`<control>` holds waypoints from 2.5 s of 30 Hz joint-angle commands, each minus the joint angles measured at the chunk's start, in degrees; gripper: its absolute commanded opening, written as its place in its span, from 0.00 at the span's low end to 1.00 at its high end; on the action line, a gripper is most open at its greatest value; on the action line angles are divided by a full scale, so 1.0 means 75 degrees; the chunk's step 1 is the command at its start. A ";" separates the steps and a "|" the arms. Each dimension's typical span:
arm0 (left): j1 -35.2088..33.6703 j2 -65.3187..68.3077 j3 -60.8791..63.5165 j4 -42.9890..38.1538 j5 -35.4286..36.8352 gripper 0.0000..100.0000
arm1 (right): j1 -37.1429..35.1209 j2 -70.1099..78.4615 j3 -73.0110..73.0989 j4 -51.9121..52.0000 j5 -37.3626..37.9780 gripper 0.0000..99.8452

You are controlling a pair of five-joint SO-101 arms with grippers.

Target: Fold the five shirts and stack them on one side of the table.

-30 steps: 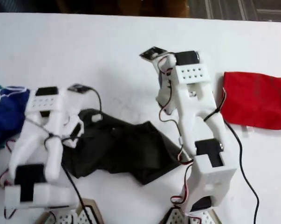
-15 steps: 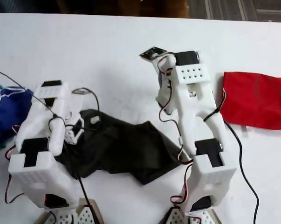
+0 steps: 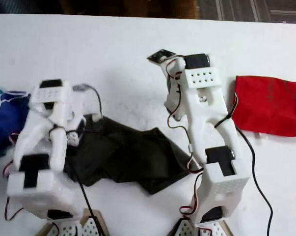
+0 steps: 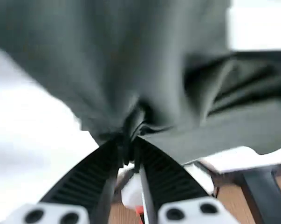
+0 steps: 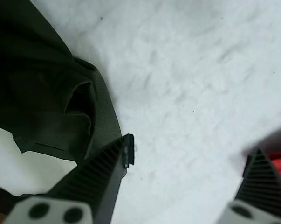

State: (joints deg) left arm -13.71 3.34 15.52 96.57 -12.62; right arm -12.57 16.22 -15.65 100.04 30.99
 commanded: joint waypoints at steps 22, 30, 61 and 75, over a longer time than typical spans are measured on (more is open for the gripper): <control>0.0223 -0.3470 0.0803 0.0023 -0.0141 0.12 | -0.0041 -0.0111 -0.0305 0.0111 -0.0023 0.37; 0.0223 -0.3470 0.1776 -0.0645 -0.0141 0.15 | -0.0041 -0.0123 -0.0305 0.0147 -0.0035 0.37; -0.1172 -0.0926 0.2585 -0.2450 0.0270 0.15 | -0.0041 -0.0123 -0.0293 0.0158 -0.0023 0.37; -0.1043 -0.0832 0.2338 -0.2215 0.0316 0.04 | -0.0041 -0.0123 -0.0293 0.0158 -0.0023 0.37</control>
State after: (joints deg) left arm -21.80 -2.64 34.77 79.52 -10.59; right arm -12.57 16.22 -15.65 100.04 30.99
